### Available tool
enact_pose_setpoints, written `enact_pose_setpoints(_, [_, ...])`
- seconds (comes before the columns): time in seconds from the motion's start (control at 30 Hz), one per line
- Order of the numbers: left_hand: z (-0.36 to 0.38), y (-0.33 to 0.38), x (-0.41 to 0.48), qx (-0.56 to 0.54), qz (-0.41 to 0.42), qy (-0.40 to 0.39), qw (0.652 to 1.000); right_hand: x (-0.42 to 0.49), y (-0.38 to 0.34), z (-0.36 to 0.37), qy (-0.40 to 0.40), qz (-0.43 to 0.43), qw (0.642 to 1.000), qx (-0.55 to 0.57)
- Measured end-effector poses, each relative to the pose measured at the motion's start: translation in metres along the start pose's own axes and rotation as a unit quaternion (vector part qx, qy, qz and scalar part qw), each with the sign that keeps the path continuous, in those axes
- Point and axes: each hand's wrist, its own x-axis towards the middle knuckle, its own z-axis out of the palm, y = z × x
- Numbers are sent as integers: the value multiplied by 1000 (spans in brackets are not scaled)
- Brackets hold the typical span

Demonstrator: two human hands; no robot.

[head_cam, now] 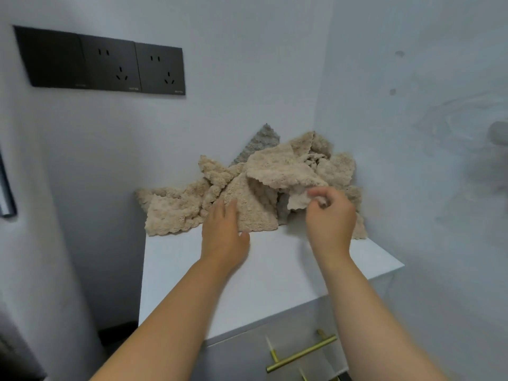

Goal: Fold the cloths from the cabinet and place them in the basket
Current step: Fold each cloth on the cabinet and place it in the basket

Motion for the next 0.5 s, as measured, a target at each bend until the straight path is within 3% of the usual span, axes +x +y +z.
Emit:
enact_pose_setpoints(0.13, [-13, 23, -4, -80, 70, -7, 994, 7, -35, -38, -32, 36, 992, 113])
enact_pose_setpoints(0.3, [-28, 58, -13, -194, 116, -13, 974, -2, -46, -60, -96, 46, 981, 164])
enact_pose_setpoints(0.5, [-46, 92, -24, -212, 195, 40, 957, -4, -37, -72, -107, 84, 963, 231])
